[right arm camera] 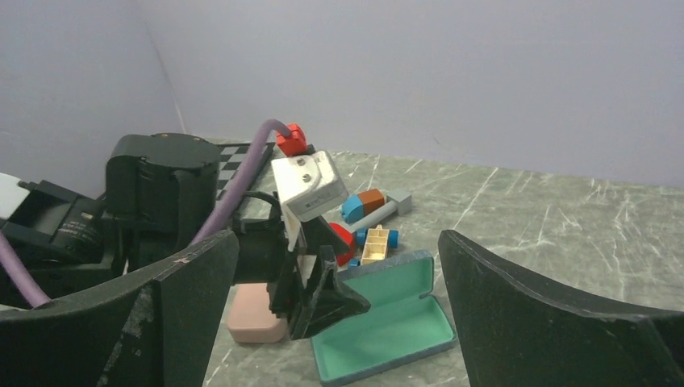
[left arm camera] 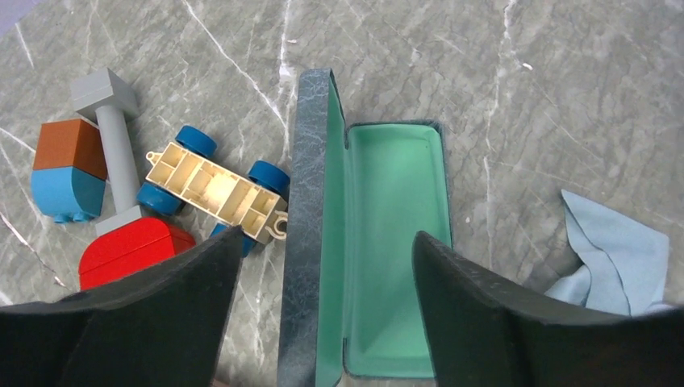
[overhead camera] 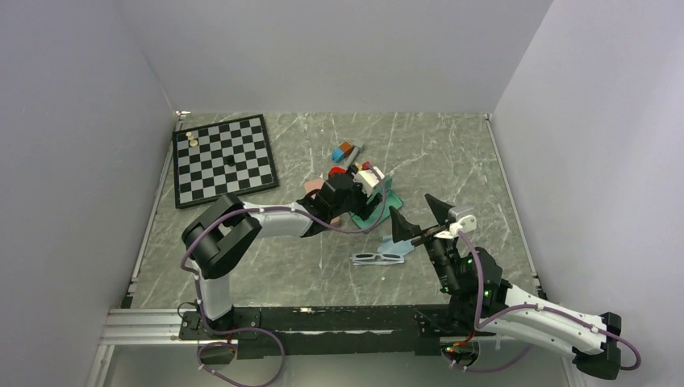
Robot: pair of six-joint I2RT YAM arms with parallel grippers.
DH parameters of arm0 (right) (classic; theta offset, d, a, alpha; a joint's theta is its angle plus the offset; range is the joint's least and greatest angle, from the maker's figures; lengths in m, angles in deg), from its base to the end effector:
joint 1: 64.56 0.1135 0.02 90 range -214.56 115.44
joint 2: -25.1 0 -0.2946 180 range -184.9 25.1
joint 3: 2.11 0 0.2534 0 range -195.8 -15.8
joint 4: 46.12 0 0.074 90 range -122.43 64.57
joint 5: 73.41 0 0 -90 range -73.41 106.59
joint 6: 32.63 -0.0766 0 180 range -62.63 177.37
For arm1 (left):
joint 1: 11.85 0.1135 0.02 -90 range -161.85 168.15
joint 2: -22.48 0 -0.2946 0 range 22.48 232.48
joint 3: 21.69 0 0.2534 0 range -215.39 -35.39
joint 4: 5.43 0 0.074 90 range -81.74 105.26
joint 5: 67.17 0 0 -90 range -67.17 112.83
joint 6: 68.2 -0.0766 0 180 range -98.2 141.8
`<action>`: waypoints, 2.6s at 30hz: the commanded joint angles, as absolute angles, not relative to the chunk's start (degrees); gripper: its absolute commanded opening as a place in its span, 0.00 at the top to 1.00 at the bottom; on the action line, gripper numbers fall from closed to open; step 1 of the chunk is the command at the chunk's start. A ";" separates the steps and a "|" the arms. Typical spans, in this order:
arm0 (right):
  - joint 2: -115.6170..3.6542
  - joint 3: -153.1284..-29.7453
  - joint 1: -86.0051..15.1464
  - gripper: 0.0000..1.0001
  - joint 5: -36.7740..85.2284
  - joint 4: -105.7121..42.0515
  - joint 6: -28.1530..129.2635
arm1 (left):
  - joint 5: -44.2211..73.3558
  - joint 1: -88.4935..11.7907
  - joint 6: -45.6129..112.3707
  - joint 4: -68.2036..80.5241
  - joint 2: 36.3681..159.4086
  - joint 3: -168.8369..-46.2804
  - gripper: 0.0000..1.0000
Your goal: Organize the sunglasses
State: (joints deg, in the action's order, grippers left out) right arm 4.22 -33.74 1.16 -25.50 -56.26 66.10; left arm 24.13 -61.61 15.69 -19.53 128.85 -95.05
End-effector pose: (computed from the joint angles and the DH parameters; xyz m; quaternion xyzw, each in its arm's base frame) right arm 0.0945 0.0846 0.3124 -0.0847 0.6004 0.1877 0.7727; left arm 0.2972 -0.3485 0.2093 0.3753 0.7219 -0.2075 0.5431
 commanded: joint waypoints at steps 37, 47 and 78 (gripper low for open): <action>-49.08 -55.67 -39.63 0.43 3.41 -11.63 19.79 | 32.64 -47.09 59.21 18.85 67.05 -63.59 0.01; -58.08 -55.25 -39.86 0.67 2.65 -11.39 19.47 | 30.91 -47.00 59.04 17.67 69.68 -63.75 0.01; -39.28 -79.23 -18.19 1.00 16.96 -6.65 36.22 | 29.64 -46.79 58.92 22.39 49.36 -61.27 0.01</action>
State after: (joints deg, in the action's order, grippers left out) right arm -37.23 -75.05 -20.39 8.49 -5.99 34.45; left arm 28.87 -47.03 57.96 19.55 53.14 -61.69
